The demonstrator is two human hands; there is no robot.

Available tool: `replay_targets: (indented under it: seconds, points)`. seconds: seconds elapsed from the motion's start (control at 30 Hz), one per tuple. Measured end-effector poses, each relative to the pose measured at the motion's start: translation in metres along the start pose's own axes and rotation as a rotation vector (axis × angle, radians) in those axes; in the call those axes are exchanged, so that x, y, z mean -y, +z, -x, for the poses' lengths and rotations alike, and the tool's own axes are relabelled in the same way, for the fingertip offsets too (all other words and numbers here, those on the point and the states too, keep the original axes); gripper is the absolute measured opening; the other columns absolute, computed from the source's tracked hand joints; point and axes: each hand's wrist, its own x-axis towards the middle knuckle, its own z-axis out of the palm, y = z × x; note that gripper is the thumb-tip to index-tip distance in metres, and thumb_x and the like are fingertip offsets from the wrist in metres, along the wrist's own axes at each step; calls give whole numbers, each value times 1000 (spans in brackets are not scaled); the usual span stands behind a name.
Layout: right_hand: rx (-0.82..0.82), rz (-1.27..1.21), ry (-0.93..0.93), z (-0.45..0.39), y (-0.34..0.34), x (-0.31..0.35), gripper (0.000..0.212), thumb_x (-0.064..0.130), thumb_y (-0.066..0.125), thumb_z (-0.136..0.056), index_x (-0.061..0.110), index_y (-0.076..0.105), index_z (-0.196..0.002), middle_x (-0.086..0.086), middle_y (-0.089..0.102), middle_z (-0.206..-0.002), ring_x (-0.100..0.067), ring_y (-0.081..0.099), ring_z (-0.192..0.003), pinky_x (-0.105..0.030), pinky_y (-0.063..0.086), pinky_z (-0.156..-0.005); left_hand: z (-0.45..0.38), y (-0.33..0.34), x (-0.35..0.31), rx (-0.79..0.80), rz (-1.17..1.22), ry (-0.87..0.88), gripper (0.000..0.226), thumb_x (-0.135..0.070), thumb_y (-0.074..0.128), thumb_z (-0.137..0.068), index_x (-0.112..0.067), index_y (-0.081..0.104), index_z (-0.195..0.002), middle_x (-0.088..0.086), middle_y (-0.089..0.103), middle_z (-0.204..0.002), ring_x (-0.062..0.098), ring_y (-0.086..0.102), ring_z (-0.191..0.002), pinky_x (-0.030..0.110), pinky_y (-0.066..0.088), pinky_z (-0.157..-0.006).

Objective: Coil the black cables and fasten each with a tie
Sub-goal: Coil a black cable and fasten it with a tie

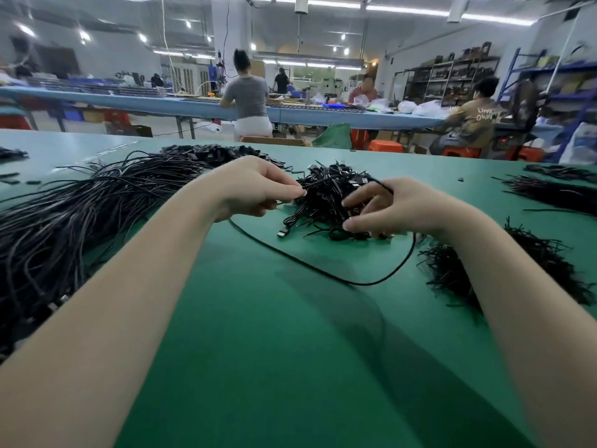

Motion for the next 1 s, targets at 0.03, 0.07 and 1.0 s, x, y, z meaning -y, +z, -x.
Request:
replay_targets:
  seconds: [0.03,0.07,1.0]
  points:
    - [-69,-36,-38,0,0,4,55,55,80,-59,36,66,-108,7,74,-85,-5,69,-71,-19,52,-62,1,-1,-1,-10,-47,11,9,-25,77,-81,-16,76,-79,-7,58,-58,3,46,-47,15,41,-45]
    - [-126,-76,-78,1,-2,8,54,57,78,-60,36,65,-108,8,74,-85,-4,69,-71,-19,51,-64,2,-2,-2,-16,-91,29,8,-24,76,-81,-17,76,-76,-7,56,-56,4,45,-47,15,39,-45]
    - [33,-629,-85,2,41,41,33,38,51,-98,18,58,-72,11,30,-47,-7,23,-39,-19,21,-39,29,-9,-25,616,9,-122,40,-44,50,-85,-14,76,-80,5,74,-76,15,71,-68,25,52,-64]
